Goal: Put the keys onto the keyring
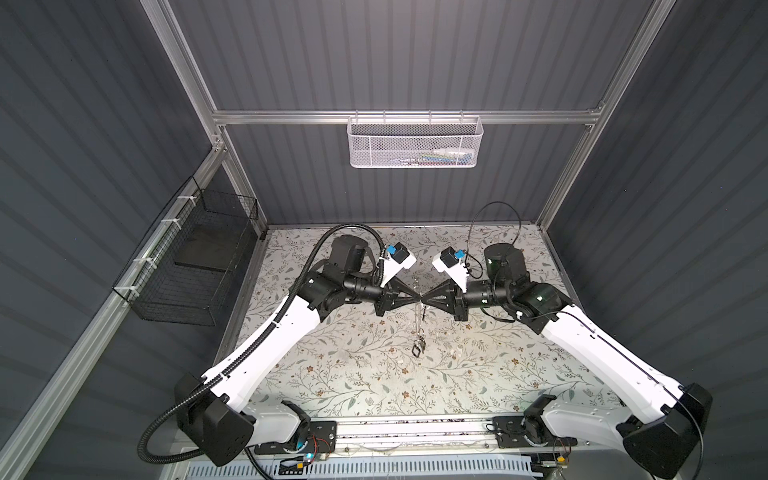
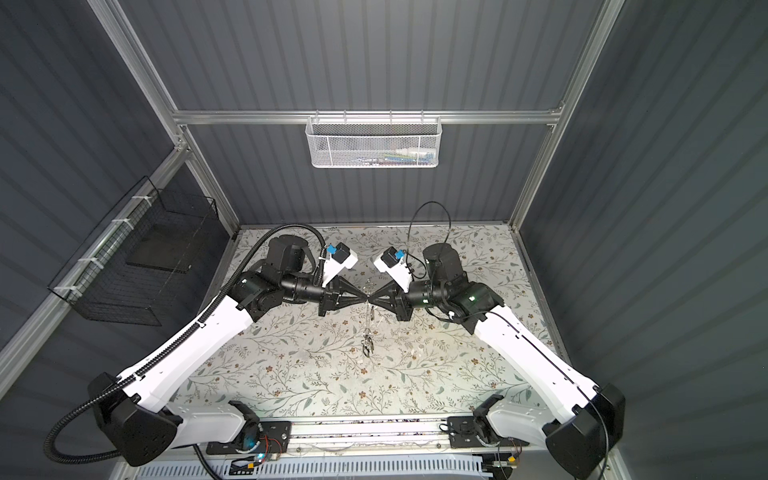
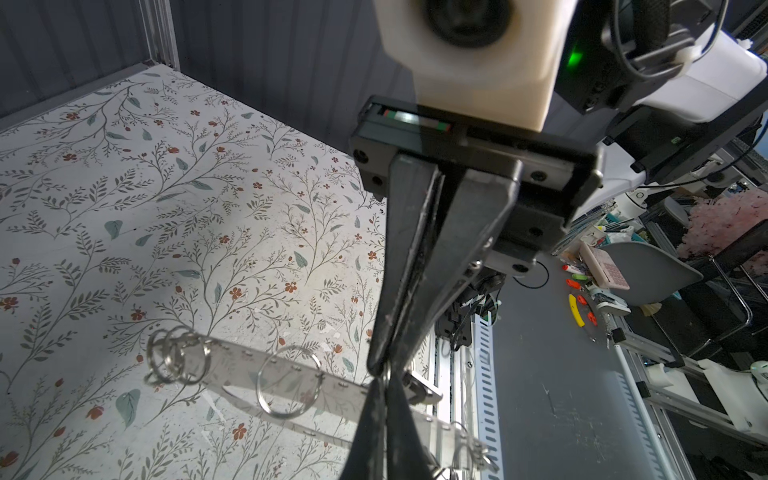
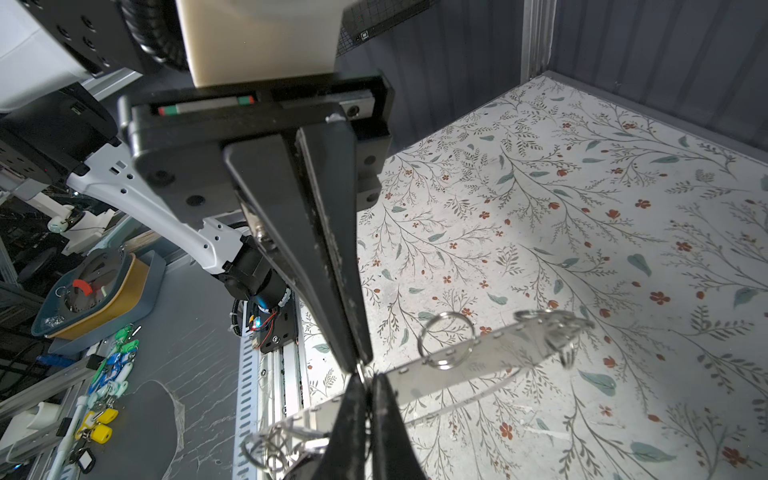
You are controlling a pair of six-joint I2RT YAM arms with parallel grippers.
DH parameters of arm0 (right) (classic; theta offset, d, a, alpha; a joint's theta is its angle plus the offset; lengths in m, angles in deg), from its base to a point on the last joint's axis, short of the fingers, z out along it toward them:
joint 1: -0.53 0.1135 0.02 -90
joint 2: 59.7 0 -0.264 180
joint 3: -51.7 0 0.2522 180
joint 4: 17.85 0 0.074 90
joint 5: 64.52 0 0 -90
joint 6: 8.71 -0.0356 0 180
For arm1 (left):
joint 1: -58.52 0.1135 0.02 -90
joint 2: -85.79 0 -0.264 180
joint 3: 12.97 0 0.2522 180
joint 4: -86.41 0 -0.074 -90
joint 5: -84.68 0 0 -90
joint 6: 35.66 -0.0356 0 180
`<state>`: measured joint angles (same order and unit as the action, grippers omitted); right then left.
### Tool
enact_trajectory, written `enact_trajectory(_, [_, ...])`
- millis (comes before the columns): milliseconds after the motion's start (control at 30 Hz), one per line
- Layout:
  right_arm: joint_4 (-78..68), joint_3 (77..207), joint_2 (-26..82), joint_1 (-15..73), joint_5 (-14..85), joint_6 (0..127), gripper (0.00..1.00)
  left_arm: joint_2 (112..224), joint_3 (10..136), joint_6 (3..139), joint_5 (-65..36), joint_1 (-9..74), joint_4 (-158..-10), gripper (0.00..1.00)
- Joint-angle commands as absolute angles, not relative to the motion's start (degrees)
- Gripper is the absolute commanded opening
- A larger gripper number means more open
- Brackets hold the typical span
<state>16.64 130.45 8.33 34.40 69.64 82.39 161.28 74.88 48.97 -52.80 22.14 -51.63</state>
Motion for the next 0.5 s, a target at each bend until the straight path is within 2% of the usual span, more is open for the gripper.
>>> enact_trajectory(0, [9.9,130.4,7.7,35.0,71.3,81.8,0.16,161.1,73.7,50.9,-55.3,21.4,-54.5,0.0])
enact_trajectory(100, [8.6,129.1,6.4,34.8,69.4,81.1,0.34,160.1,72.2,52.6,-54.7,21.4,-57.7,0.0])
enact_trajectory(233, [5.4,126.9,4.9,33.2,68.2,77.6,0.35,157.4,68.6,56.3,-53.0,21.4,-65.6,0.0])
enact_trajectory(467, [-7.2,119.8,0.5,30.0,72.5,67.5,0.38,152.2,62.2,59.9,-48.5,21.4,-78.5,0.0])
